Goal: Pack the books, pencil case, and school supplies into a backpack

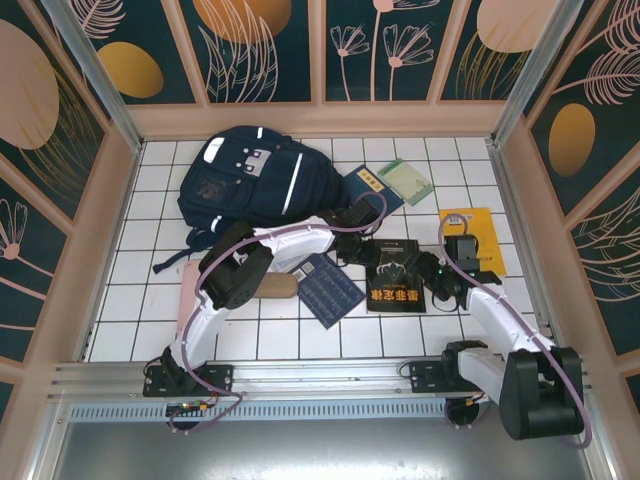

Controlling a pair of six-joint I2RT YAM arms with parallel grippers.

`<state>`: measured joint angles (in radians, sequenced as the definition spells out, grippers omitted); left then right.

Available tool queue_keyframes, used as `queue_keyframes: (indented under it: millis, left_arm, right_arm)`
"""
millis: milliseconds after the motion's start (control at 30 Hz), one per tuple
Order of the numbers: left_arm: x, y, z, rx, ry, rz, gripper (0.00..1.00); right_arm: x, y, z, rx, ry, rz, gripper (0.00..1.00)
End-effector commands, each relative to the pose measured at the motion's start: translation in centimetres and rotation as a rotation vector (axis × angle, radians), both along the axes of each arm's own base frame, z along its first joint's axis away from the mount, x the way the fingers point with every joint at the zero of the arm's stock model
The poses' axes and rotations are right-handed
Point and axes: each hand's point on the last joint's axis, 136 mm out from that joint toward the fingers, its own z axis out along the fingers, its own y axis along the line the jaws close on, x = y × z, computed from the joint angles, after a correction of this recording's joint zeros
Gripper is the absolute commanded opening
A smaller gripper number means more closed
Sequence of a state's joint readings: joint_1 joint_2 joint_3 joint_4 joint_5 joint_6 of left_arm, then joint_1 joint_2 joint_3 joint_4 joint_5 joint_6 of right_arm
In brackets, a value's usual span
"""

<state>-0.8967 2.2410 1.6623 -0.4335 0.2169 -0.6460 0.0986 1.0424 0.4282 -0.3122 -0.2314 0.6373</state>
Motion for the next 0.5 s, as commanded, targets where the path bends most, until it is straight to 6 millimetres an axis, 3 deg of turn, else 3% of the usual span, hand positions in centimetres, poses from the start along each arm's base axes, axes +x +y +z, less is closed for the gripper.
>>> queue_keyframes:
  millis: [0,233,333,467]
  left_arm:
    - [-1.3,2.9,-3.8,0.128,0.051,-0.01,0.37]
    - [-1.8,2.6,-4.1,0.068,0.086,-0.016,0.33]
    - [-1.8,2.6,-4.3,0.033,0.108,-0.009,0.31]
    - [-1.6,2.6,-3.8,-0.023,0.124,0.001,0.3]
  right_arm:
    - [-0.8,0.7,-1.7,0.027,0.04,0.043,0.74]
    - [-0.6,5.8,-0.4,0.251,-0.021,0.27,0.7]
    - [-0.1,7.6,1.9,0.356,-0.093,0.341,0.66]
    - [0.8,8.9,6.4,0.439,-0.23,0.403,0.63]
